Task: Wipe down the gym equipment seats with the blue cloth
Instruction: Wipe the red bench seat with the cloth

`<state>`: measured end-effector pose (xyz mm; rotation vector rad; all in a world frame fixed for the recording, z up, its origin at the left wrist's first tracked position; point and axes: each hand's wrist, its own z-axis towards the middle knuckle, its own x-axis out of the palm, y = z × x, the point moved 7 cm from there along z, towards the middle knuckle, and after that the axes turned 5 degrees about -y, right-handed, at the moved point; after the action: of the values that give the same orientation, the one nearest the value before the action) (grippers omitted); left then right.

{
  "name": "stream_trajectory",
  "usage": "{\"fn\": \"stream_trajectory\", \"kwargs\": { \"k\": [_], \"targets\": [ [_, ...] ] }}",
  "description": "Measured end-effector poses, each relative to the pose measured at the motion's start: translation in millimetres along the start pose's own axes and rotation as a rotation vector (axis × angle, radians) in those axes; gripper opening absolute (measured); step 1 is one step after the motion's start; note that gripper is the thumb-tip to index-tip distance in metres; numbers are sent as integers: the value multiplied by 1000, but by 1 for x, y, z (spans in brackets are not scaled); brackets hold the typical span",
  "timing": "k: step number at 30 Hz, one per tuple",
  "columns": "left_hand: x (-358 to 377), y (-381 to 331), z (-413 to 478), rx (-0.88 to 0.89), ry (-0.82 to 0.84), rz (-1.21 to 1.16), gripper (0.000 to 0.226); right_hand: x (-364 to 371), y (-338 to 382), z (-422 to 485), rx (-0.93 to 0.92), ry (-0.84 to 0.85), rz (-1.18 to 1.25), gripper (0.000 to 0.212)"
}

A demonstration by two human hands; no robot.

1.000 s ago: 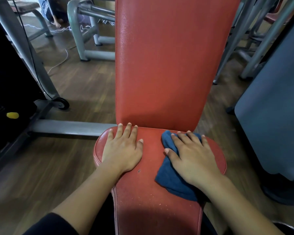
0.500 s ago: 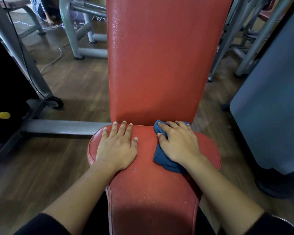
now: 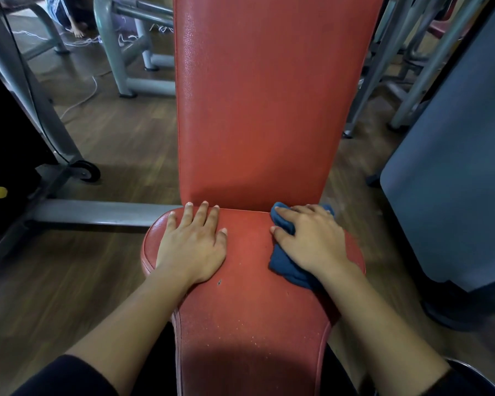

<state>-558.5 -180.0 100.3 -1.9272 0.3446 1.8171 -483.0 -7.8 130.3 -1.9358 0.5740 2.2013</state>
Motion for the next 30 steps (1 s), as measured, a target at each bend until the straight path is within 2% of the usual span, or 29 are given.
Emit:
{"fn": "stream_trajectory", "kwargs": {
  "k": [5,11,14,18,21,23,28,30],
  "targets": [
    [0,2,-2,4,6,-9,57,-8,9,-43,-77,-4,115,44],
    [0,-1,1,6,0,-10,57,-10,-38,-25,88,-27,142,40],
    [1,0,1,-1,6,-4,58,-10,-39,-8,111,-65,153,37],
    [0,-1,1,-2,-1,-1,57,-8,-4,-30,-1,-104,177,42],
    [0,-1,0,1,-1,4,57,-7,3,-49,-70,-66,213,42],
    [1,0,-1,2,-1,7,57,-9,-12,-55,-44,-78,205,37],
    [1,-2,2,-2,-3,8,57,-15,-61,-41,184,-179,217,37],
    [1,-2,2,-1,1,13,58,-16,-58,-26,185,-165,197,37]
  ]
}}
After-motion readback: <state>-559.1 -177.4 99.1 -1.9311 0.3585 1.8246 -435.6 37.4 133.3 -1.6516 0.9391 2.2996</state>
